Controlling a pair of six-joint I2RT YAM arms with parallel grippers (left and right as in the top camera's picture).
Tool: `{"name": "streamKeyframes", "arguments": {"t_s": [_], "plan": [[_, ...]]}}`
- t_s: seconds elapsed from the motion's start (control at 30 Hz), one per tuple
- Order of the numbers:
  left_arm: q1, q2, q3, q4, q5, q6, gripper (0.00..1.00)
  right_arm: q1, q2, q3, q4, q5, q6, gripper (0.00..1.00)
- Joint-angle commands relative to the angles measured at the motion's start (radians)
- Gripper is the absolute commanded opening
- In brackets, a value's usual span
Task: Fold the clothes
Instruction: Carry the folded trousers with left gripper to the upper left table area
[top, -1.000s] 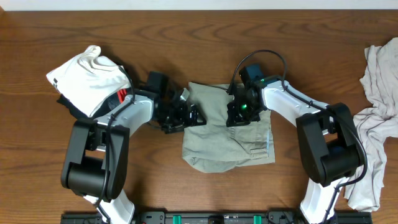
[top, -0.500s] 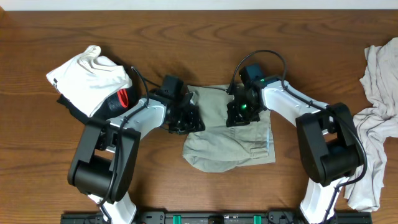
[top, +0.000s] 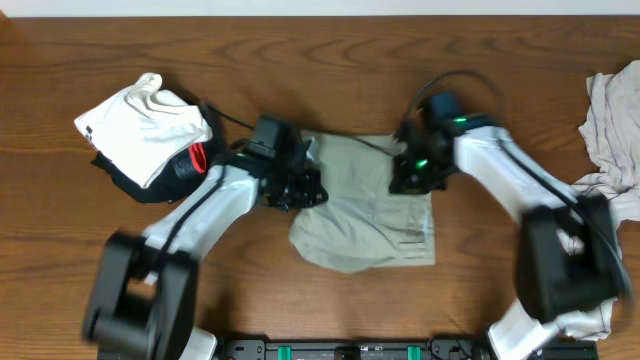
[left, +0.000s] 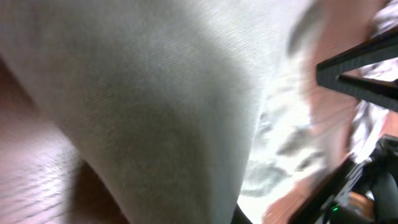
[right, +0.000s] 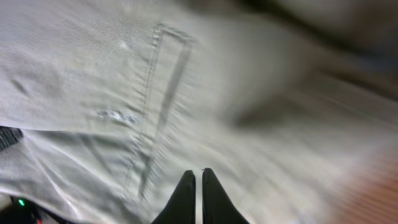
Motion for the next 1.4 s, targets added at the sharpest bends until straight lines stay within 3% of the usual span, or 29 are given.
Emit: {"name": "streamKeyframes", "arguments": {"t_s": [0.0, 0.2, 0.23, 0.4, 0.63, 0.8, 0.97, 1.07, 1.13, 1.17, 1.37], "plan": [[0.073, -0.143, 0.090, -0.005, -0.015, 0.024, 0.06, -0.044, -0.218, 0.008, -0.002, 0.016, -0.024, 0.08], [0.266, -0.246, 0.161, -0.009, -0.014, -0.032, 0.06, -0.059, -0.385, 0.008, -0.012, 0.072, -0.020, 0.11], [0.350, -0.259, 0.182, -0.008, -0.010, -0.062, 0.06, -0.058, -0.405, 0.008, -0.016, 0.072, -0.011, 0.12], [0.577, -0.266, 0.230, -0.007, 0.028, -0.077, 0.06, -0.058, -0.412, 0.008, -0.045, 0.072, 0.006, 0.10], [0.852, -0.260, 0.241, 0.108, 0.133, -0.087, 0.06, -0.058, -0.412, 0.008, -0.060, 0.072, 0.006, 0.09], [0.952, -0.224, 0.241, 0.039, 0.149, -0.046, 0.06, -0.058, -0.412, 0.008, -0.055, 0.072, 0.006, 0.09], [0.966, -0.173, 0.241, -0.049, 0.142, 0.052, 0.07, -0.058, -0.412, 0.008, -0.045, 0.072, 0.006, 0.10], [0.966, -0.145, 0.241, -0.093, 0.058, 0.057, 0.17, -0.058, -0.412, 0.008, -0.047, 0.072, 0.006, 0.09], [0.966, -0.135, 0.241, -0.111, -0.007, 0.057, 0.50, -0.058, -0.412, 0.008, -0.049, 0.072, 0.006, 0.09], [0.966, -0.135, 0.241, -0.118, -0.014, 0.057, 0.61, -0.058, -0.412, 0.008, -0.050, 0.072, 0.006, 0.10], [0.983, -0.192, 0.242, -0.191, -0.001, 0.085, 0.76, -0.058, -0.412, 0.008, -0.056, 0.072, 0.006, 0.10]]}}
